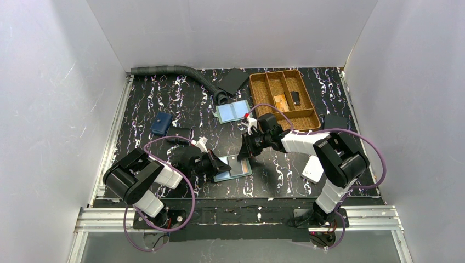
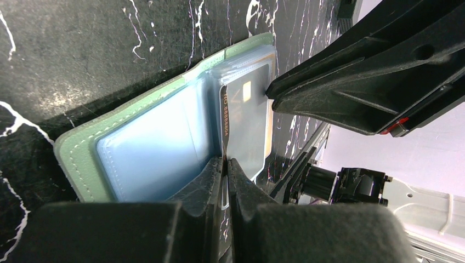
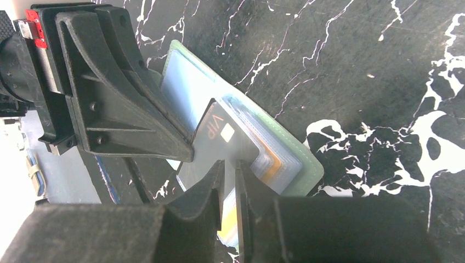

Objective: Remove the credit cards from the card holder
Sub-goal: Remove the credit card from the card holder.

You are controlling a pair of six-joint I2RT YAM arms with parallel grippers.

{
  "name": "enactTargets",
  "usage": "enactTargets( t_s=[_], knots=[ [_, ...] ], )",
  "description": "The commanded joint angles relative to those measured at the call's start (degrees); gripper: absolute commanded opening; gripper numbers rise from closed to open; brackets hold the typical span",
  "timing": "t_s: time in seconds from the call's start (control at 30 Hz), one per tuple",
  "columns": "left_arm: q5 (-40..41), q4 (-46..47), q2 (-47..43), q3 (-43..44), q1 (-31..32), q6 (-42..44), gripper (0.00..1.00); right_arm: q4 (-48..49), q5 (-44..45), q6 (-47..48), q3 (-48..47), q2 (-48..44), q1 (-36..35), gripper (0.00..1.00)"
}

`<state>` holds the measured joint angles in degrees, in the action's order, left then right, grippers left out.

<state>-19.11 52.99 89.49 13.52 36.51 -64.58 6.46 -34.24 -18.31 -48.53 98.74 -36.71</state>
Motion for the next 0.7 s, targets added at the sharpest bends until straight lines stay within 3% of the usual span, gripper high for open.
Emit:
enactTargets(
  t_s=[0.0,0.33,0.5,0.67],
  knots=[
    [0.6,-0.4,0.5,-0.9,-0.5,0.7,0.07,-1.0,2.1,0.2,0.2,1.5,-0.6,0.22],
    [-0.4,4.0,3.0,-1.6,-1.1,-1.1,0.18,-1.0,1.4,0.3,-0.2,0.6,-0.4,0.22],
    [-0.4,6.4,4.5,-2.5,-1.5,-2.0,0.03,-0.9,2.5,0.6,0.5,-2.4,0.9,0.22],
    [-0.5,7.4,5.0,-2.6,-1.6,-2.4,0.01,-0.5,1.9,0.3,0.8,-2.3,1.2,0.22]
  ],
)
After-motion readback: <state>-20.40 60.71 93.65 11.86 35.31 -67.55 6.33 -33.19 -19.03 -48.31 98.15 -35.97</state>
